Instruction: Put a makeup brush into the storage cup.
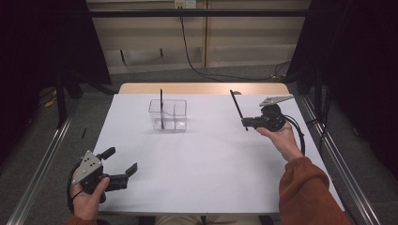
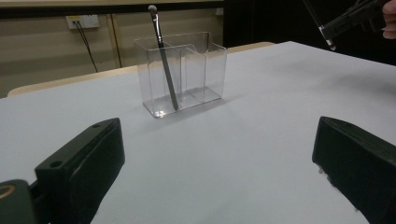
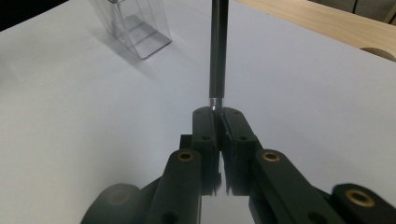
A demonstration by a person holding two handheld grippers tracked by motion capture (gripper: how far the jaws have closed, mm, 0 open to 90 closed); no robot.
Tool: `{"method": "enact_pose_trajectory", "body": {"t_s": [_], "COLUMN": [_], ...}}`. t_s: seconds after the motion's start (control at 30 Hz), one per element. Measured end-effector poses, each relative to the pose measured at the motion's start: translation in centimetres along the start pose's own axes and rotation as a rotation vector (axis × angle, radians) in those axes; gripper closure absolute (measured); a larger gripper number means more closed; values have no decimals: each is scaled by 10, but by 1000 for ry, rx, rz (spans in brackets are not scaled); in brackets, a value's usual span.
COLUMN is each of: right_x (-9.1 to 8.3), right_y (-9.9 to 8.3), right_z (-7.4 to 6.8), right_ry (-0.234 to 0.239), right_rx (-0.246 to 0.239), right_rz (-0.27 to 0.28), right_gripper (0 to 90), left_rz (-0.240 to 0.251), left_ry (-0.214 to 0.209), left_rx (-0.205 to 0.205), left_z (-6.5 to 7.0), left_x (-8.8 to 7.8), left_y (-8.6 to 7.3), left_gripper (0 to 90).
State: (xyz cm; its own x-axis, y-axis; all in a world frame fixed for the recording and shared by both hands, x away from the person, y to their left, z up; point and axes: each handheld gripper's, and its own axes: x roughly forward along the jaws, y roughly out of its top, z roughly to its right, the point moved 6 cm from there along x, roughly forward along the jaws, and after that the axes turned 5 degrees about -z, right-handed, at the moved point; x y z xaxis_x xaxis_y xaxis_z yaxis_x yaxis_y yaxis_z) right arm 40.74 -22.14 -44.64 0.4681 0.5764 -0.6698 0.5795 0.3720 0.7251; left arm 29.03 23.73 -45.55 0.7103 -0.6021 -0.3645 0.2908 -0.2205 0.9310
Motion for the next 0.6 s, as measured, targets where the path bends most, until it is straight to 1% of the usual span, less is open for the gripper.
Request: {"method": "enact_pose_trajectory", "body": {"t_s": [0.07, 0.2, 0.33, 0.6], "right_x": [-1, -2, -4, -7], "right_y": [1, 1, 2, 3], "right_z": [-4, -14, -24, -41], "right_ry": [9, 25, 49, 75], "right_rx": [-7, -41, -55, -99], "right_rz": [5, -3, 15, 15], "right_gripper": [845, 844, 844, 845], "left_rz": [-2, 1, 9, 10], "left_ry": [1, 5, 11, 10], "left_rx": [2, 6, -3, -5], "left_z": [0, -1, -2, -2], "left_x": [0, 0, -2, -2], "left_y": [0, 0, 1, 1], "left_gripper": [24, 24, 24, 24]}}
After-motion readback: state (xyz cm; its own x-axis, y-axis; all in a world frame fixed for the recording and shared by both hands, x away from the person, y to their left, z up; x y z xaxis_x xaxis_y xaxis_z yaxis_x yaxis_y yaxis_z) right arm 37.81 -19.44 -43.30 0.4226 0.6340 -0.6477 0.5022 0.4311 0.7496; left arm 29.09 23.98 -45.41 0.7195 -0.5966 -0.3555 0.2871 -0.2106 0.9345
